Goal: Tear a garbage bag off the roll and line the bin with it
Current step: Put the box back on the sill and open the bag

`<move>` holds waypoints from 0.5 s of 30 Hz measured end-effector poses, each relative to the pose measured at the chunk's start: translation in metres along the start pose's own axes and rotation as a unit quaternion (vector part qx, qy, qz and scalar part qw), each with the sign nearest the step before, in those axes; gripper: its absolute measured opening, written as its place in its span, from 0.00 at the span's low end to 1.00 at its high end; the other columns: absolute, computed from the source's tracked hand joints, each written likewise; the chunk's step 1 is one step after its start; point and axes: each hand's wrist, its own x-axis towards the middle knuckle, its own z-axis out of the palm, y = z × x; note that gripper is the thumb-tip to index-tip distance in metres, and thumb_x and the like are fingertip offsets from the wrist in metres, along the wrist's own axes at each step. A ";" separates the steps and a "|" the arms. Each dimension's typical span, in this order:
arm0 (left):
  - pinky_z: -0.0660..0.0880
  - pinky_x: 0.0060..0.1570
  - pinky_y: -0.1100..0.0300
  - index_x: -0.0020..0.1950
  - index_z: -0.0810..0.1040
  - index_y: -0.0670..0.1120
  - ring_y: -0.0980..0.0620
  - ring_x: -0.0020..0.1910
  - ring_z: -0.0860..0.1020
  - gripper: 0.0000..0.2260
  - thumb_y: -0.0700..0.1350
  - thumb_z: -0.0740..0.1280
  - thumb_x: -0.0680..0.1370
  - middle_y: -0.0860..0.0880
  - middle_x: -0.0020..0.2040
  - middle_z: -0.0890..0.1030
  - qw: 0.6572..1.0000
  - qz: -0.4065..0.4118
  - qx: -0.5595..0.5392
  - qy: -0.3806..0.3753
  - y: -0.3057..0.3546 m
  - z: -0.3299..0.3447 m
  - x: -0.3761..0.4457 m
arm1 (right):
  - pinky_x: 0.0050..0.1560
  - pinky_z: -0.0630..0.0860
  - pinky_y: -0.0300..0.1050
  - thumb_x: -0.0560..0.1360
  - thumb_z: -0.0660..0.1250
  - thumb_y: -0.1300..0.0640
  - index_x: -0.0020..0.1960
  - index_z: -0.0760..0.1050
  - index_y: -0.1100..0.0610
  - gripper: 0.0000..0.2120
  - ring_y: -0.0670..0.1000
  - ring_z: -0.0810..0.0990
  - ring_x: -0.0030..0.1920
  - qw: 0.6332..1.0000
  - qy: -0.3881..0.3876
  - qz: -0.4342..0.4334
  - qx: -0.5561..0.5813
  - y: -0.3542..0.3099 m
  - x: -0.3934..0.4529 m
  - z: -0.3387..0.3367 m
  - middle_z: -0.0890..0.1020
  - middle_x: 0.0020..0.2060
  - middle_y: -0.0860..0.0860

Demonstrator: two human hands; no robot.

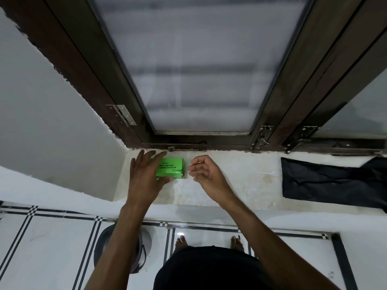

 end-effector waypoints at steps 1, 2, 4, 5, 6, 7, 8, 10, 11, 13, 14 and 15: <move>0.64 0.70 0.42 0.72 0.72 0.52 0.39 0.72 0.67 0.35 0.51 0.80 0.67 0.43 0.69 0.75 1.000 0.017 -0.014 0.011 0.006 -0.003 0.000 | 0.49 0.78 0.38 0.75 0.59 0.74 0.56 0.73 0.59 0.15 0.53 0.82 0.49 1.000 0.027 -0.006 0.004 0.000 -0.002 -0.008 0.82 0.51 0.58; 0.67 0.68 0.46 0.70 0.74 0.51 0.40 0.69 0.69 0.33 0.51 0.79 0.67 0.44 0.67 0.75 0.998 0.039 -0.039 0.028 0.018 -0.005 -0.001 | 0.48 0.78 0.39 0.75 0.59 0.73 0.56 0.74 0.59 0.15 0.53 0.83 0.48 0.998 0.056 -0.011 0.010 -0.001 -0.006 -0.019 0.83 0.49 0.57; 0.67 0.62 0.55 0.66 0.77 0.49 0.45 0.64 0.72 0.25 0.48 0.77 0.71 0.46 0.63 0.77 0.989 0.082 -0.107 0.056 0.048 -0.008 -0.003 | 0.47 0.78 0.38 0.75 0.60 0.73 0.53 0.76 0.59 0.14 0.53 0.83 0.46 0.993 0.108 -0.034 0.016 -0.003 -0.014 -0.044 0.83 0.47 0.57; 0.68 0.60 0.58 0.63 0.79 0.48 0.47 0.62 0.73 0.19 0.47 0.75 0.73 0.47 0.61 0.78 0.983 0.111 -0.134 0.056 0.068 -0.006 -0.003 | 0.46 0.78 0.39 0.75 0.61 0.73 0.52 0.76 0.58 0.14 0.52 0.83 0.45 0.989 0.140 -0.047 0.017 -0.003 -0.022 -0.060 0.83 0.46 0.56; 0.69 0.57 0.59 0.60 0.80 0.48 0.49 0.58 0.75 0.14 0.46 0.73 0.75 0.49 0.58 0.80 0.976 0.142 -0.157 0.047 0.090 -0.002 -0.002 | 0.46 0.77 0.39 0.75 0.62 0.73 0.51 0.77 0.57 0.14 0.51 0.83 0.45 0.983 0.176 -0.059 0.016 -0.004 -0.030 -0.079 0.83 0.45 0.56; 0.72 0.55 0.59 0.57 0.81 0.49 0.50 0.55 0.77 0.10 0.45 0.71 0.76 0.50 0.55 0.81 0.968 0.173 -0.179 0.029 0.112 0.005 -0.001 | 0.46 0.78 0.38 0.75 0.63 0.73 0.50 0.77 0.56 0.14 0.50 0.83 0.45 0.974 0.213 -0.069 0.016 -0.006 -0.040 -0.098 0.83 0.45 0.55; 0.73 0.52 0.59 0.55 0.82 0.49 0.52 0.51 0.78 0.07 0.45 0.70 0.77 0.52 0.53 0.82 0.960 0.202 -0.196 0.005 0.133 0.013 0.000 | 0.46 0.78 0.39 0.76 0.64 0.72 0.50 0.77 0.55 0.13 0.50 0.83 0.45 0.964 0.252 -0.081 0.012 -0.007 -0.050 -0.120 0.83 0.45 0.55; 0.73 0.50 0.61 0.55 0.83 0.51 0.55 0.50 0.78 0.07 0.46 0.68 0.78 0.54 0.52 0.82 0.944 0.257 -0.204 -0.043 0.176 0.033 0.000 | 0.48 0.79 0.43 0.77 0.65 0.68 0.49 0.77 0.53 0.11 0.52 0.83 0.45 0.935 0.340 -0.102 -0.025 -0.005 -0.069 -0.167 0.83 0.45 0.55; 0.73 0.50 0.61 0.56 0.82 0.51 0.54 0.51 0.78 0.09 0.46 0.67 0.78 0.54 0.54 0.82 0.935 0.282 -0.203 -0.069 0.199 0.044 0.000 | 0.49 0.79 0.47 0.76 0.65 0.65 0.49 0.77 0.52 0.09 0.53 0.83 0.46 0.913 0.390 -0.107 -0.048 -0.003 -0.080 -0.193 0.83 0.45 0.54; 0.74 0.54 0.60 0.62 0.80 0.50 0.52 0.57 0.76 0.13 0.47 0.66 0.78 0.53 0.59 0.81 0.921 0.317 -0.193 -0.118 0.238 0.068 -0.002 | 0.53 0.78 0.50 0.75 0.66 0.60 0.49 0.78 0.52 0.05 0.54 0.82 0.48 0.869 0.480 -0.097 -0.072 0.005 -0.100 -0.242 0.84 0.46 0.53; 0.73 0.57 0.59 0.65 0.79 0.50 0.52 0.61 0.75 0.16 0.48 0.66 0.78 0.52 0.62 0.79 0.918 0.328 -0.180 -0.131 0.253 0.078 -0.004 | 0.56 0.77 0.48 0.76 0.66 0.59 0.50 0.79 0.53 0.05 0.52 0.82 0.50 0.847 0.519 -0.078 -0.090 0.009 -0.107 -0.263 0.84 0.48 0.52; 0.72 0.60 0.59 0.68 0.77 0.49 0.51 0.65 0.73 0.18 0.49 0.67 0.78 0.52 0.66 0.77 0.917 0.337 -0.166 -0.136 0.268 0.089 -0.006 | 0.59 0.76 0.46 0.77 0.64 0.57 0.52 0.79 0.54 0.07 0.51 0.82 0.53 0.822 0.555 -0.051 -0.119 0.011 -0.116 -0.284 0.84 0.51 0.50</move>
